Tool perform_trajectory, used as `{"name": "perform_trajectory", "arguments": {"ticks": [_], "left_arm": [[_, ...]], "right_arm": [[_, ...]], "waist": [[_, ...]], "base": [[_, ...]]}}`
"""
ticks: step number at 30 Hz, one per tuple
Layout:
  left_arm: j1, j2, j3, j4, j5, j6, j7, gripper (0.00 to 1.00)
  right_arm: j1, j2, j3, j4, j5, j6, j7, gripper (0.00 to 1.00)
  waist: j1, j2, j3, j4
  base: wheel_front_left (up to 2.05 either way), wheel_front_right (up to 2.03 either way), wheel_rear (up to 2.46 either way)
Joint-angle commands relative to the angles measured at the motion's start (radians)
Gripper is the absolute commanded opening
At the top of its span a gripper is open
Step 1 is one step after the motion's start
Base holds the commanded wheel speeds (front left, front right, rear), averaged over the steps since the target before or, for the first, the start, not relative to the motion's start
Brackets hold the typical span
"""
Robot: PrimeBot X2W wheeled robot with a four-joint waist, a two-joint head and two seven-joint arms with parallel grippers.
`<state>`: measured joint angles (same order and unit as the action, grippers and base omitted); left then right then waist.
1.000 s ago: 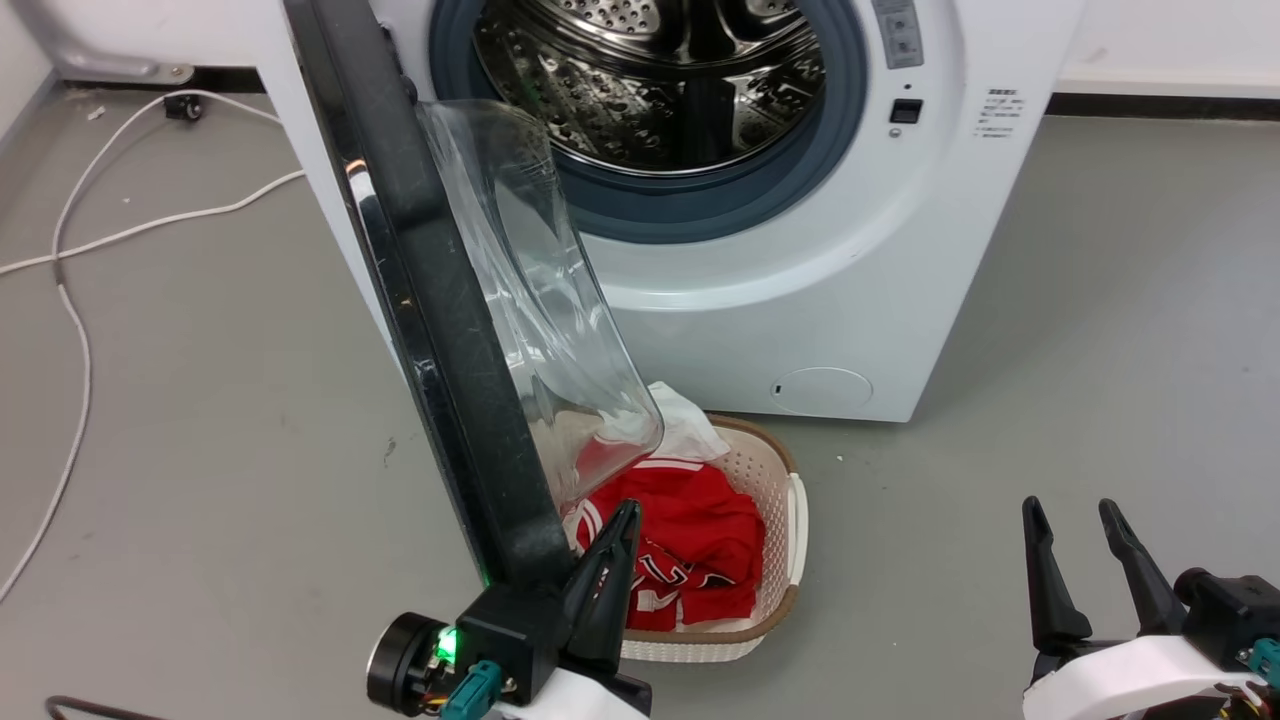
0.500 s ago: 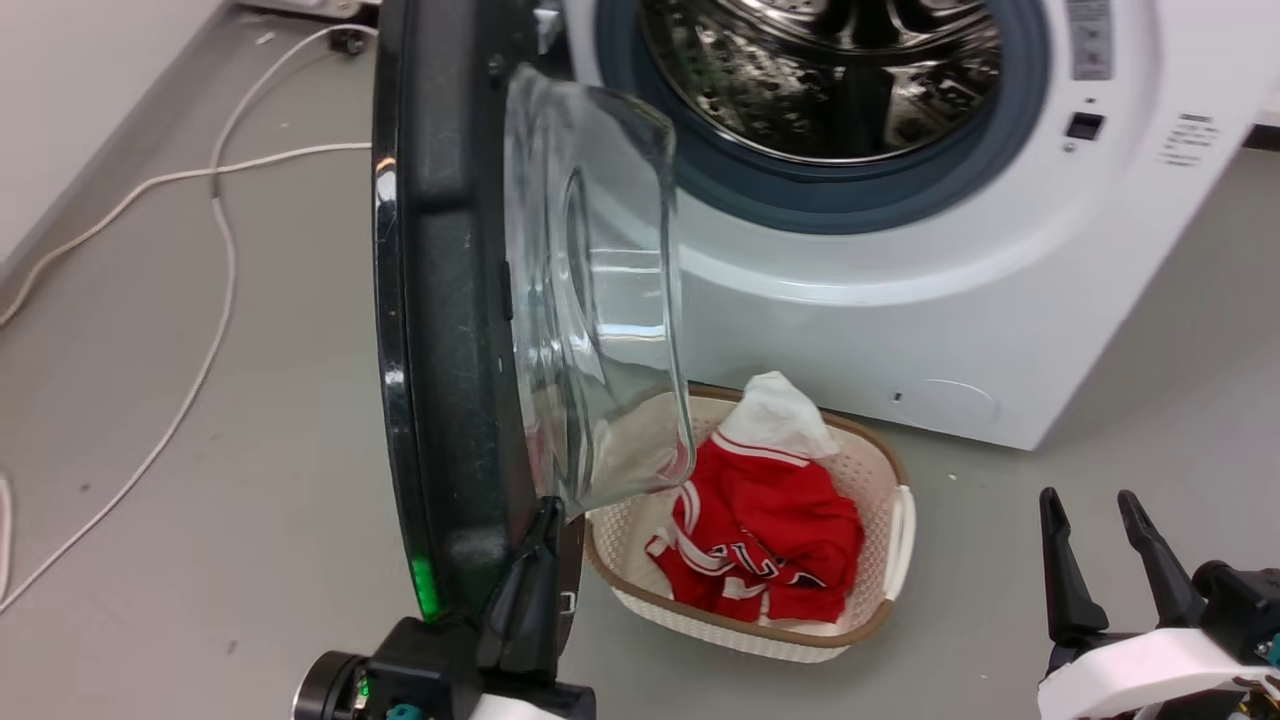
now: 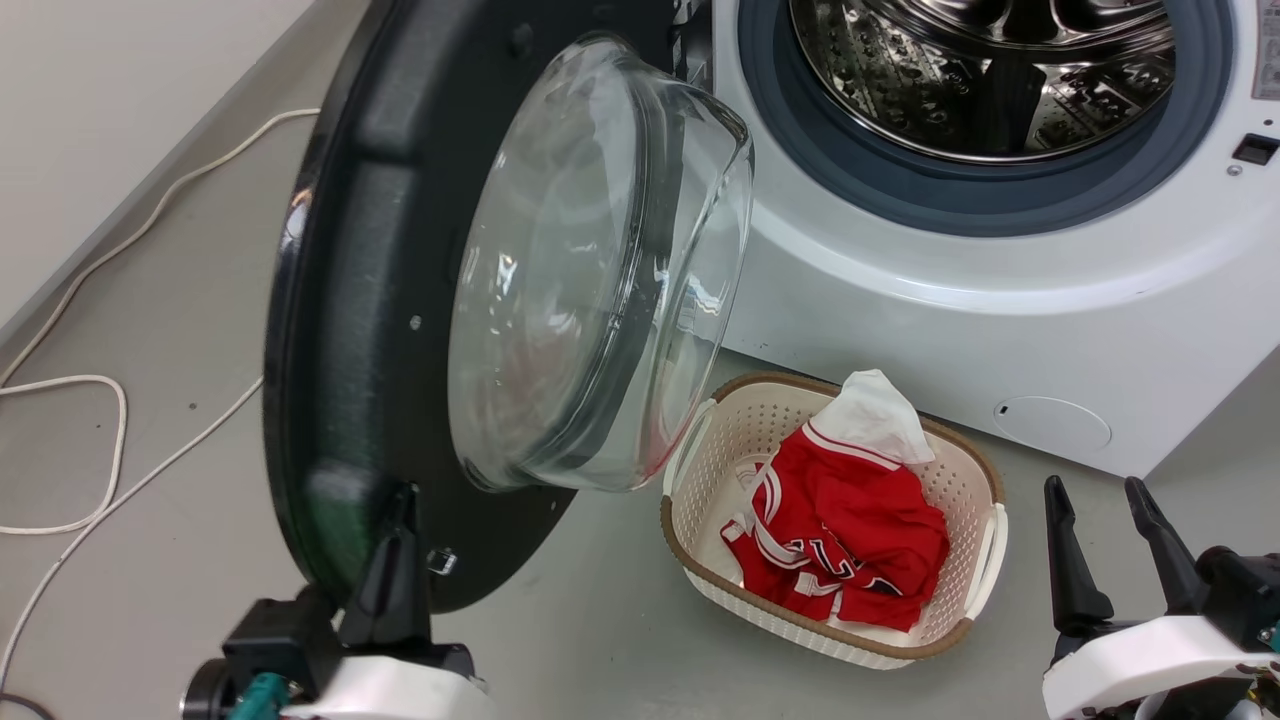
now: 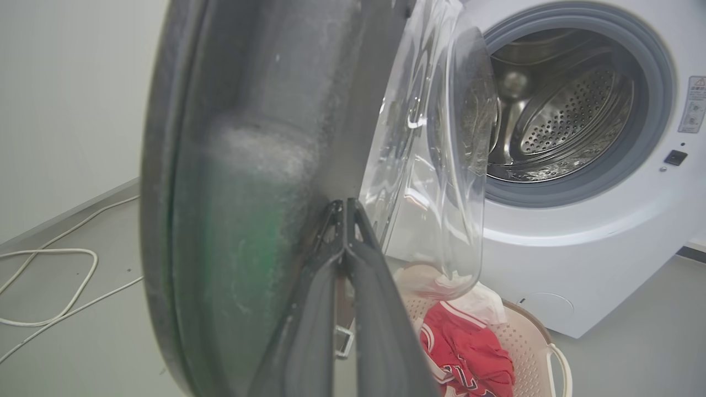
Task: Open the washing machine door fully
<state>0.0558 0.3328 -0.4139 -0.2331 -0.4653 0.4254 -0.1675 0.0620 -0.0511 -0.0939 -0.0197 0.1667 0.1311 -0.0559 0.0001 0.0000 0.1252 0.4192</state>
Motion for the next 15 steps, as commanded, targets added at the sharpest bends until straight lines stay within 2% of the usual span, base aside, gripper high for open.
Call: {"name": "perform_trajectory", "arguments": {"ticks": [1, 12, 15], "left_arm": [[-0.024, 0.015, 0.029, 0.021, -0.020, -0.013, -0.012, 0.00], [-0.106, 0.087, 0.225, 0.161, -0.156, -0.078, -0.045, 0.00], [-0.137, 0.099, 0.280, 0.216, -0.201, -0.110, -0.059, 0.00]], "right_arm": [[-0.007, 0.002, -0.002, -0.008, -0.014, -0.001, 0.004, 1.00], [-0.026, 0.002, -0.006, -0.021, -0.015, -0.001, 0.025, 1.00], [-0.028, 0.002, -0.007, -0.023, -0.022, -0.001, 0.027, 1.00]], "waist": [[-0.0001, 0.0000, 0.004, 0.005], [-0.0001, 0.0000, 0.034, -0.019], [-0.0001, 0.0000, 0.049, -0.027]], "base": [[0.00, 0.00, 0.00], [0.00, 0.00, 0.00], [0.00, 0.00, 0.00]]}}
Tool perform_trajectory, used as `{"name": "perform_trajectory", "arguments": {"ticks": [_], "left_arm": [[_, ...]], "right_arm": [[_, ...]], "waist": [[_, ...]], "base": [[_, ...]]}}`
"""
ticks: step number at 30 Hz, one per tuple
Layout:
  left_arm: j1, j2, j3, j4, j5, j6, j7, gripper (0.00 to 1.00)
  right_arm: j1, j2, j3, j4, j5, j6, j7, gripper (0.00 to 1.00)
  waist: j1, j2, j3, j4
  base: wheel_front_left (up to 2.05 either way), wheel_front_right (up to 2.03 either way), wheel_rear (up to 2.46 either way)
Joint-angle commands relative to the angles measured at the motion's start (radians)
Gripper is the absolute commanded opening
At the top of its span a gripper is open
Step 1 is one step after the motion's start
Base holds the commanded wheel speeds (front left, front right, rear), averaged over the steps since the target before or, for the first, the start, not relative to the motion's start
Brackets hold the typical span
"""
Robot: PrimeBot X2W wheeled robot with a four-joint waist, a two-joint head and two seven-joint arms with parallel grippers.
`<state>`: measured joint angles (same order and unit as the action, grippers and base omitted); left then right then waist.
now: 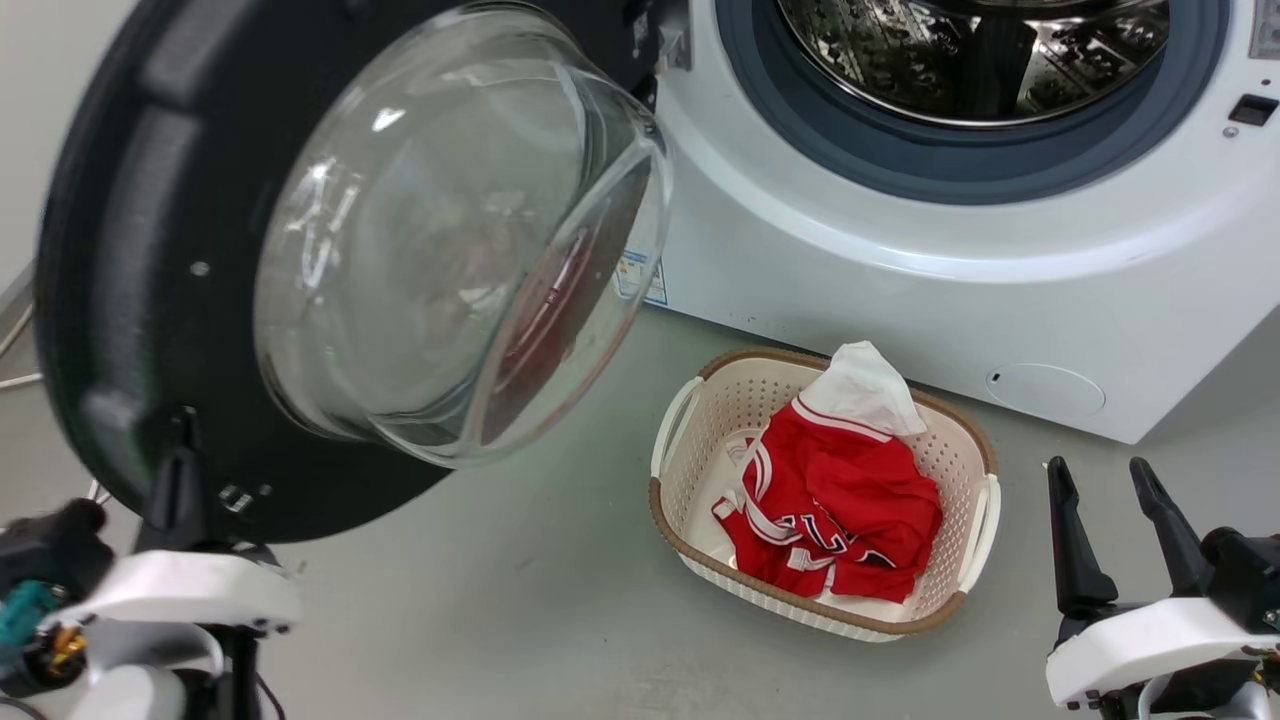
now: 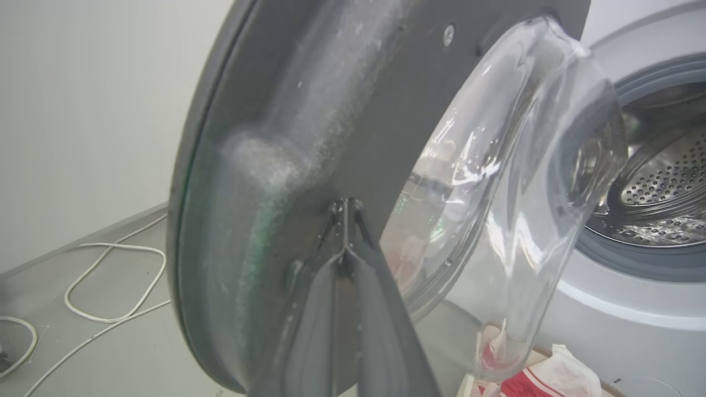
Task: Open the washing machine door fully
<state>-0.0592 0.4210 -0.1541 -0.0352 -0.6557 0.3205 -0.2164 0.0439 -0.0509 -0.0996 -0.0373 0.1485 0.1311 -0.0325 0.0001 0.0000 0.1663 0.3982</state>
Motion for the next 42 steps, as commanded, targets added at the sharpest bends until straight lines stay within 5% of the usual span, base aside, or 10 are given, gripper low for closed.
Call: {"name": "perform_trajectory", "arguments": {"ticks": [1, 12, 22, 32, 42], "left_arm": [[-0.034, 0.019, 0.037, 0.042, -0.022, -0.019, -0.013, 0.00], [-0.203, 0.060, 0.125, 0.302, -0.074, -0.131, -0.041, 0.00], [-0.228, 0.040, 0.154, 0.421, -0.043, -0.165, -0.049, 0.00], [-0.082, -0.019, 0.161, 0.306, 0.106, -0.130, -0.049, 0.00], [0.003, -0.089, 0.047, 0.150, 0.234, -0.132, -0.049, 0.00]], "right_arm": [[-0.014, 0.002, 0.001, -0.004, -0.004, -0.001, 0.003, 1.00], [-0.042, 0.002, 0.004, 0.002, -0.005, -0.001, -0.002, 1.00], [-0.036, 0.002, 0.012, 0.006, -0.008, -0.001, -0.013, 1.00], [0.000, 0.002, 0.042, 0.034, 0.006, -0.001, -0.037, 1.00], [0.004, 0.002, 0.056, 0.047, -0.015, -0.001, -0.047, 1.00]], "waist": [[-0.0001, 0.0000, 0.011, -0.010], [-0.0001, 0.0000, 0.032, -0.038], [-0.0001, 0.0000, 0.012, -0.053], [-0.0001, 0.0000, -0.068, -0.098], [-0.0001, 0.0000, -0.111, -0.181]], "base": [[0.00, 0.00, 0.00], [0.00, 0.00, 0.00], [0.00, 0.00, 0.00], [0.00, 0.00, 0.00], [0.00, 0.00, 0.00]]}}
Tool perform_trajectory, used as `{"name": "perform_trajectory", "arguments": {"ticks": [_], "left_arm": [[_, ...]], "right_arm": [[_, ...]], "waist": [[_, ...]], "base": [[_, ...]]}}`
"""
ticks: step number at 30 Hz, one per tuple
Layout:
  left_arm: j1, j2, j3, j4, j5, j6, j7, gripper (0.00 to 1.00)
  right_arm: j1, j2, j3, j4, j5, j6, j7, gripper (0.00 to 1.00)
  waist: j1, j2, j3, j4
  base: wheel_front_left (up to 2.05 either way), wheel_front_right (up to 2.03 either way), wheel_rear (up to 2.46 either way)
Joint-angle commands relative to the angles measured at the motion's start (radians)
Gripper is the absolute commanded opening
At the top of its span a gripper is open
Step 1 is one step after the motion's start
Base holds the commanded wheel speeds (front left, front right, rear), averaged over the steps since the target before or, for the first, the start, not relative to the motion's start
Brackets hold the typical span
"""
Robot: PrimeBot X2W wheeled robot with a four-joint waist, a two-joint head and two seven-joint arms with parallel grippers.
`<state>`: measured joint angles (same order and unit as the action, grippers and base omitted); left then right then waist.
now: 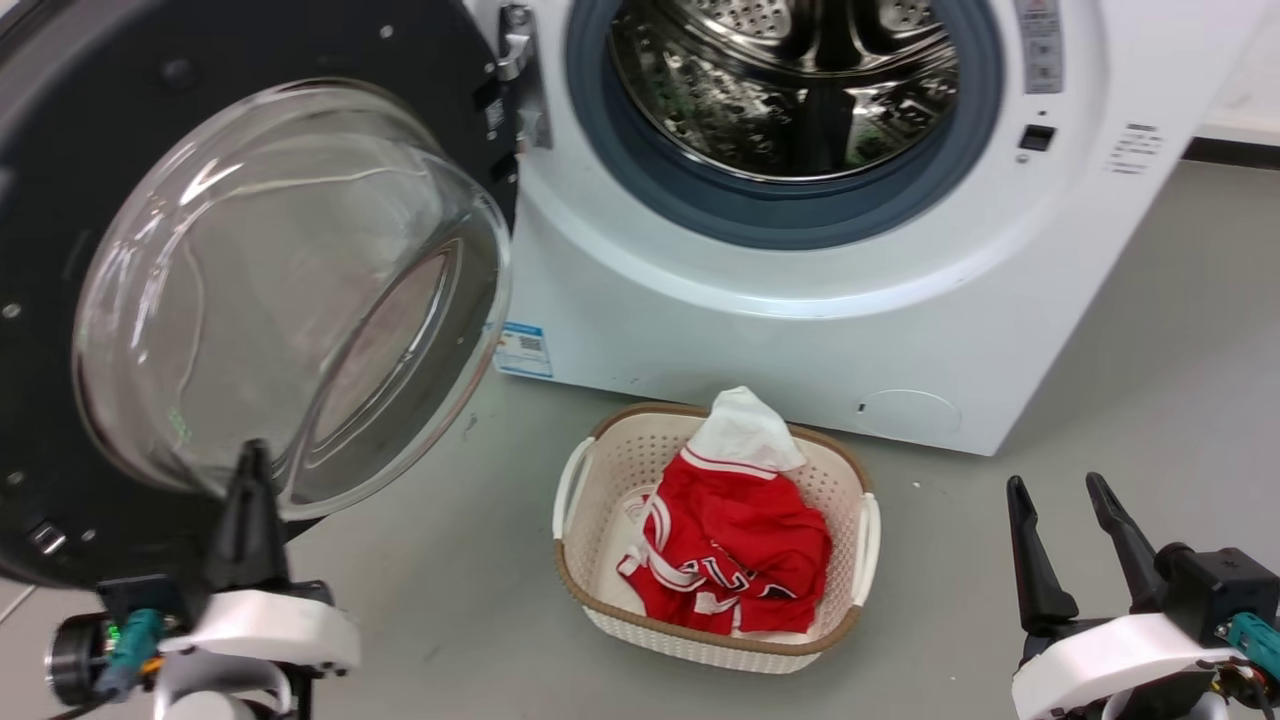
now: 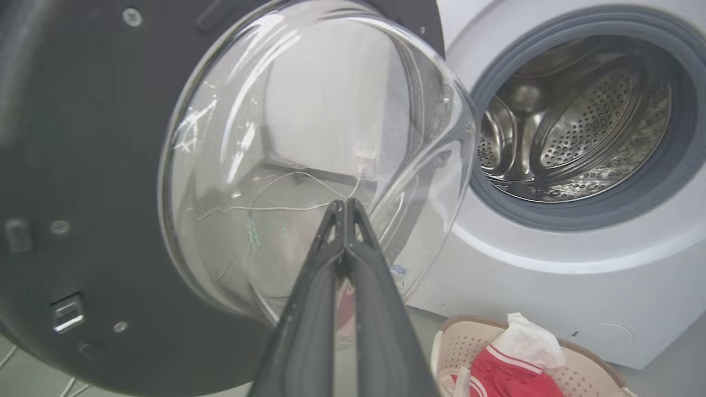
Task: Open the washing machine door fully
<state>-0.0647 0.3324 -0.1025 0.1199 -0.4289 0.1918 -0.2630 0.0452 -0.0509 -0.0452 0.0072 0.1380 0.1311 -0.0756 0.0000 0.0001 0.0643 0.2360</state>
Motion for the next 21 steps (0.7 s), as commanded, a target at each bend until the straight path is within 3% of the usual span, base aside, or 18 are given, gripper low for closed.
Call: {"name": "perform_trajectory", "arguments": {"ticks": [1, 14, 16, 18, 19, 20, 21], "left_arm": [[0.008, -0.006, -0.018, -0.009, 0.016, -0.006, -0.002, 0.00], [-0.049, -0.055, -0.129, 0.026, 0.072, -0.056, -0.002, 0.00], [-0.049, -0.067, -0.133, 0.038, 0.077, -0.052, -0.002, 0.25], [-0.055, -0.070, -0.130, 0.048, 0.082, -0.054, -0.002, 0.40], [-0.057, -0.072, -0.129, 0.053, 0.084, -0.054, -0.002, 0.72], [-0.057, -0.074, -0.129, 0.058, 0.085, -0.056, -0.002, 0.95], [-0.059, -0.075, -0.129, 0.061, 0.087, -0.058, -0.002, 1.00]], "right_arm": [[0.002, 0.002, 0.002, 0.005, -0.007, -0.001, -0.005, 1.00], [-0.008, 0.002, -0.013, 0.006, -0.037, -0.001, -0.007, 1.00], [-0.005, 0.001, -0.011, 0.006, -0.040, -0.001, -0.006, 1.00], [-0.001, 0.002, -0.007, 0.005, -0.042, -0.001, -0.004, 1.00], [0.001, 0.002, -0.006, 0.004, -0.042, -0.001, -0.002, 1.00], [0.003, 0.002, -0.005, 0.003, -0.043, -0.001, -0.002, 1.00], [0.005, 0.002, -0.004, 0.002, -0.043, -0.001, -0.001, 1.00]], "waist": [[0.0000, -0.0001, -0.012, -0.029], [0.0000, -0.0001, -0.043, -0.172], [0.0000, -0.0001, -0.047, -0.187], [0.0000, -0.0001, -0.050, -0.198], [0.0000, -0.0001, -0.051, -0.201], [0.0000, -0.0001, -0.052, -0.205], [0.0000, -0.0001, -0.052, -0.207]], "base": [[0.00, 0.00, 0.00], [0.00, 0.00, 0.00], [0.00, 0.00, 0.00], [0.00, 0.00, 0.00], [0.00, 0.00, 0.00], [0.00, 0.00, 0.00], [0.00, 0.00, 0.00]]}}
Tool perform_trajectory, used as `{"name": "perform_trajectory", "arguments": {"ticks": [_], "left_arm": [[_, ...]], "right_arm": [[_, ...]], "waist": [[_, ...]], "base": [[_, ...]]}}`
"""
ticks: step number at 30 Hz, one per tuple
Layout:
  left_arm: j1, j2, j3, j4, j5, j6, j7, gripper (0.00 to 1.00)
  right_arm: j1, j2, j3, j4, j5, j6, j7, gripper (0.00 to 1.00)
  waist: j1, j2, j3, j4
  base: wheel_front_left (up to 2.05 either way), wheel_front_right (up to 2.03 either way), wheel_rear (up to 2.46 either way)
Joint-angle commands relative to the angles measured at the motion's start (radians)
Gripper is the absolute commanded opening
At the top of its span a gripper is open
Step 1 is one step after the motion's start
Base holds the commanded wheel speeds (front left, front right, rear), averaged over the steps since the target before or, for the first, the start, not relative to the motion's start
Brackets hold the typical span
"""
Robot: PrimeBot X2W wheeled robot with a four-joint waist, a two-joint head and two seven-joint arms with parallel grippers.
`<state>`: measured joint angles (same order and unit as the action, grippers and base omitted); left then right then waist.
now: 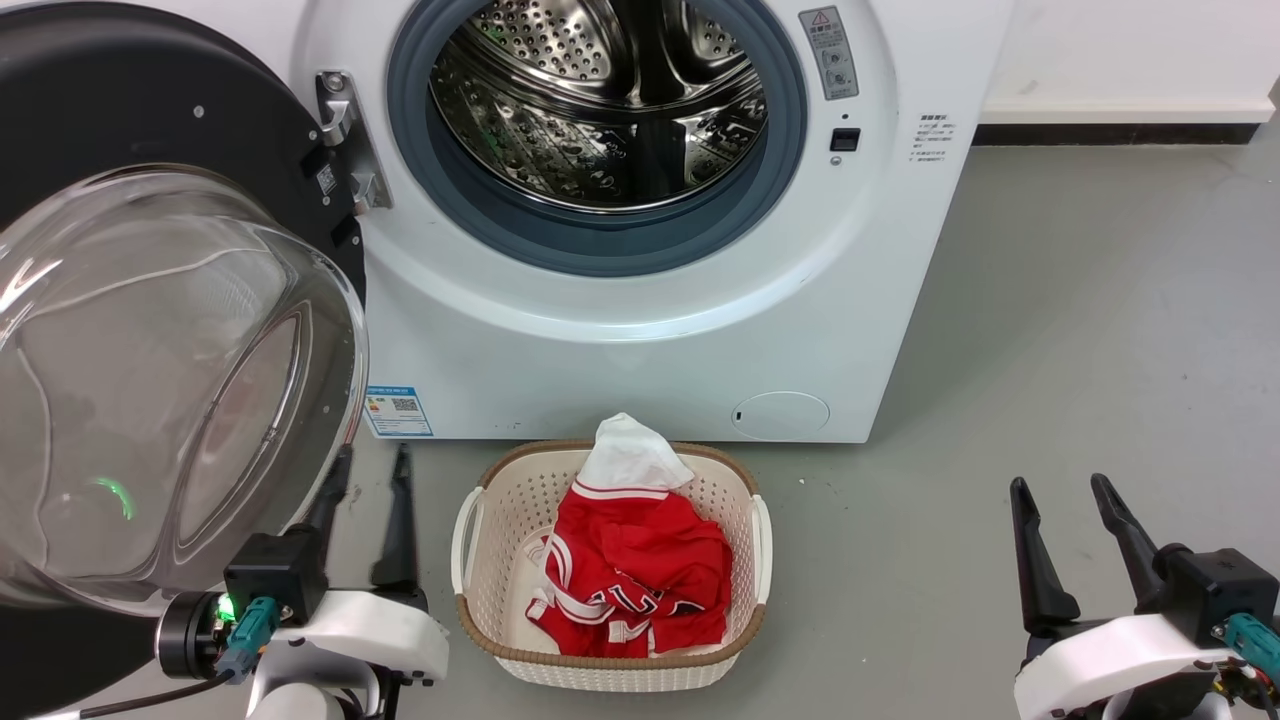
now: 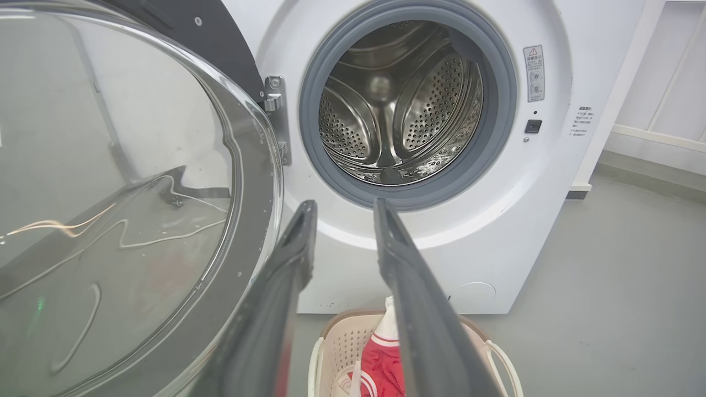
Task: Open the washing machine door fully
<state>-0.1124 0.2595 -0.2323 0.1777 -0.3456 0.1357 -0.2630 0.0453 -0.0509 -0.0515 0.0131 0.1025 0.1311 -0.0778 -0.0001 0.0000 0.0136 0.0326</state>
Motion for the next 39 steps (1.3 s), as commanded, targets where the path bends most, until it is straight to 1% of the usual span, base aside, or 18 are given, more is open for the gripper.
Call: {"name": "perform_trajectory", "arguments": {"ticks": [1, 9, 16, 25, 39], "left_arm": [[-0.012, -0.003, 0.000, 0.006, 0.009, -0.002, -0.002, 1.00], [-0.013, -0.017, 0.028, 0.009, 0.025, -0.014, -0.002, 1.00], [-0.011, -0.034, 0.061, 0.010, 0.046, -0.044, -0.002, 1.00], [-0.017, -0.047, 0.078, 0.034, 0.091, -0.071, -0.002, 1.00], [-0.024, -0.071, 0.108, 0.052, 0.126, -0.095, -0.002, 1.00]], "right_arm": [[0.006, 0.002, 0.003, -0.004, -0.009, -0.001, 0.001, 1.00], [0.011, 0.002, -0.002, -0.006, -0.010, -0.001, 0.002, 1.00], [0.009, 0.002, -0.011, -0.002, -0.012, -0.001, -0.002, 1.00], [0.010, 0.002, -0.013, 0.004, -0.004, -0.001, -0.005, 1.00], [0.003, 0.002, -0.013, 0.013, 0.000, -0.001, -0.009, 1.00]], "waist": [[0.0001, 0.0000, -0.003, -0.007], [0.0001, 0.0000, -0.003, -0.011], [0.0001, 0.0000, 0.000, -0.008], [0.0001, 0.0000, 0.001, -0.008], [0.0001, 0.0000, 0.000, -0.010]], "base": [[0.00, 0.00, 0.00], [0.00, 0.00, 0.00], [0.00, 0.00, 0.00], [0.00, 0.00, 0.00], [0.00, 0.00, 0.00]]}}
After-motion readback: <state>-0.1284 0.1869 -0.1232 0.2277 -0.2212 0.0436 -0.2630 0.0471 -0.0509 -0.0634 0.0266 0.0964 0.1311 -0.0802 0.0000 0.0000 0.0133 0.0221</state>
